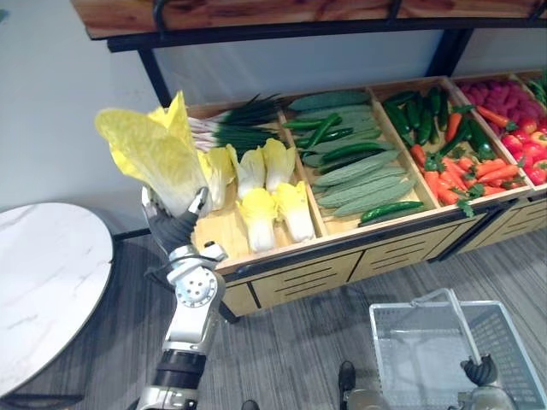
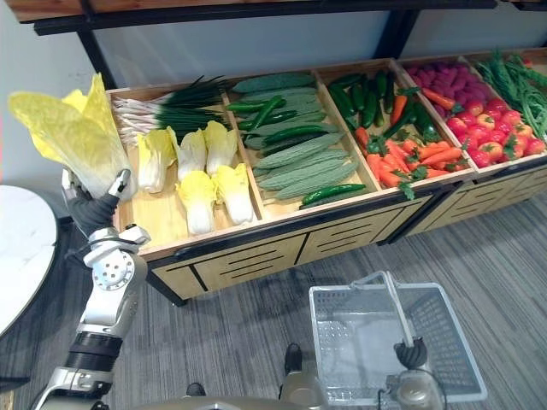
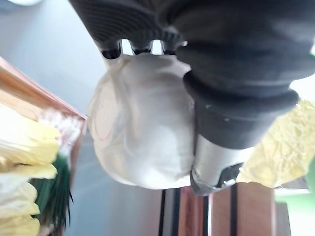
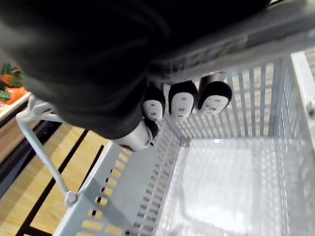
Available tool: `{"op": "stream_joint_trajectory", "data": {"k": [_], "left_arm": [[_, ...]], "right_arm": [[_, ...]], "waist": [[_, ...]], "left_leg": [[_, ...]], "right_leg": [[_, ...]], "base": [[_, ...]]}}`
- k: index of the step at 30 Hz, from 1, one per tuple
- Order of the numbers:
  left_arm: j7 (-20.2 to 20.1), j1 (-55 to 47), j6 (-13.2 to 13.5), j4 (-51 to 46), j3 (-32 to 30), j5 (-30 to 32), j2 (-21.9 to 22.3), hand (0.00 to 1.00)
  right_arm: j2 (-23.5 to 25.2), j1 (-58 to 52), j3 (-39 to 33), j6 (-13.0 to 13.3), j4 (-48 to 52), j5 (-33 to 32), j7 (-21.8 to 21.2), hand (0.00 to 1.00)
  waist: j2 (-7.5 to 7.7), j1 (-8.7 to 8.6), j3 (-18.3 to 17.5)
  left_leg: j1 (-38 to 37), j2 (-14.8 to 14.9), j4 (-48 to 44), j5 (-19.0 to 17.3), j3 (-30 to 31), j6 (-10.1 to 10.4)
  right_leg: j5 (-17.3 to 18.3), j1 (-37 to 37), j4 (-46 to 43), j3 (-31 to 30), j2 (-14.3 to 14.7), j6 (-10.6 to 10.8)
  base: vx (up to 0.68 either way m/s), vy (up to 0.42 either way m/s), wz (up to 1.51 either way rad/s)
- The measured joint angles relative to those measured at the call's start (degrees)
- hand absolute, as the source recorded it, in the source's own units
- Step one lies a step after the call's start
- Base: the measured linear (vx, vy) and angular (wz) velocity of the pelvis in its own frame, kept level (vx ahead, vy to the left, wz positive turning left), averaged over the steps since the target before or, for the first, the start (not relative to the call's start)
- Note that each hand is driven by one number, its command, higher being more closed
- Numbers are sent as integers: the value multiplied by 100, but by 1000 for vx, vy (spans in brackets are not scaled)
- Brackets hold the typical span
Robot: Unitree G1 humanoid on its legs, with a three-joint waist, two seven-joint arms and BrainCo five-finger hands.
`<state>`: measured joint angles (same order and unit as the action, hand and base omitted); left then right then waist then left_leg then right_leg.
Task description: Pick vegetable in the basket
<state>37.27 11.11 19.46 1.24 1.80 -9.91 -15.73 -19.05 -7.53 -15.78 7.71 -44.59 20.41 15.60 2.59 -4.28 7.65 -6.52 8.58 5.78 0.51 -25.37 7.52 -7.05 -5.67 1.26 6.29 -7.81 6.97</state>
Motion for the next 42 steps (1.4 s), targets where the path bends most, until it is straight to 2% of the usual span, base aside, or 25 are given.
{"op": "stream_joint_trajectory", "data": {"k": [4, 7, 10, 13, 19, 23, 28, 31, 36, 38, 42], "left_arm": [[-681, 1, -2, -116, 335, 259, -197, 100], [-1203, 1, -5, -187, 705, 451, -384, 100], [-1642, 1, -3, -263, 1020, 590, -594, 100], [-2119, 1, -1, -263, 1512, 796, -838, 100], [-2944, 22, 2, -259, 2579, 857, -1175, 100], [-3444, 256, 11, -259, 3409, 882, -1301, 100], [-3786, 771, 36, -259, 4081, 874, -1433, 100], [-3904, 827, 68, -257, 4480, 873, -1434, 100], [-4140, 1023, 68, -178, 5017, 873, -1443, 100], [-4235, 1055, 64, 38, 5236, 873, -1457, 100], [-4259, 1085, 49, 481, 5493, 882, -1439, 100]], "right_arm": [[-423, -6, 122, 157, 694, 437, -294, 100], [-756, -4, 415, 396, 1266, 589, -652, 100], [-1088, 57, 778, 587, 1717, 681, -1002, 100], [-1387, 125, 1097, 790, 1952, 718, -1315, 100], [-1823, 327, 1643, 925, 2136, 725, -1530, 100], [-2193, 364, 1865, 981, 2693, 724, -1613, 100], [-2280, 405, 2101, 1164, 3309, 720, -1753, 100], [-2387, 409, 2124, 1277, 3512, 719, -1771, 100], [-2616, 460, 2146, 1386, 3514, 725, -1850, 100], [-2808, 549, 2261, 1407, 3516, 726, -1870, 100], [-2870, 577, 2316, 1463, 3566, 736, -1995, 100]], "waist": [[5, -28, -175], [22, -50, -223], [20, -176, -233], [-5, -225, -253], [-44, -352, -273], [-140, -452, -328], [-185, -585, -354], [-288, -651, -427], [-327, -682, -452], [-346, -719, -464], [-410, -844, -504]], "left_leg": [[-224, 2, -2, -109, -401, 2], [-387, 3, -32, -194, -678, 32], [-477, -4, -33, -248, -819, 39], [-617, -15, -33, -325, -1048, 69], [-836, -66, -34, -438, -1456, 109], [-847, -59, -247, -627, -1718, 126], [-838, 59, -569, -825, -1949, 170], [-759, 95, -688, -895, -2009, 210], [-769, 114, -743, -915, -2175, 240], [-766, 113, -794, -942, -2295, 251], [-766, 98, -805, -943, -2410, 253]], "right_leg": [[-77, -4, 29, -389, 100, 31], [-90, -6, 29, -663, 174, 47], [-100, -5, 29, -808, 210, 63], [-103, -4, 30, -1023, 269, 65], [-119, -16, 29, -1366, 308, 86], [-122, -94, 2, -1539, 319, 92], [-117, -134, -41, -1623, 372, 85], [-102, -235, -71, -1635, 388, 63], [-75, -329, -171, -1722, 433, 29], [-39, -425, -271, -1798, 453, -15], [55, -568, -441, -1869, 487, -51]], "base": [[64, 16, -47], [63, 6, -43], [24, -10, -30], [5, -14, -34], [-9, -5, -34], [0, -7, -28], [-5, -26, -18], [-18, -26, -11], [-33, -20, -13], [-68, -16, -19], [-55, -17, -14]]}}
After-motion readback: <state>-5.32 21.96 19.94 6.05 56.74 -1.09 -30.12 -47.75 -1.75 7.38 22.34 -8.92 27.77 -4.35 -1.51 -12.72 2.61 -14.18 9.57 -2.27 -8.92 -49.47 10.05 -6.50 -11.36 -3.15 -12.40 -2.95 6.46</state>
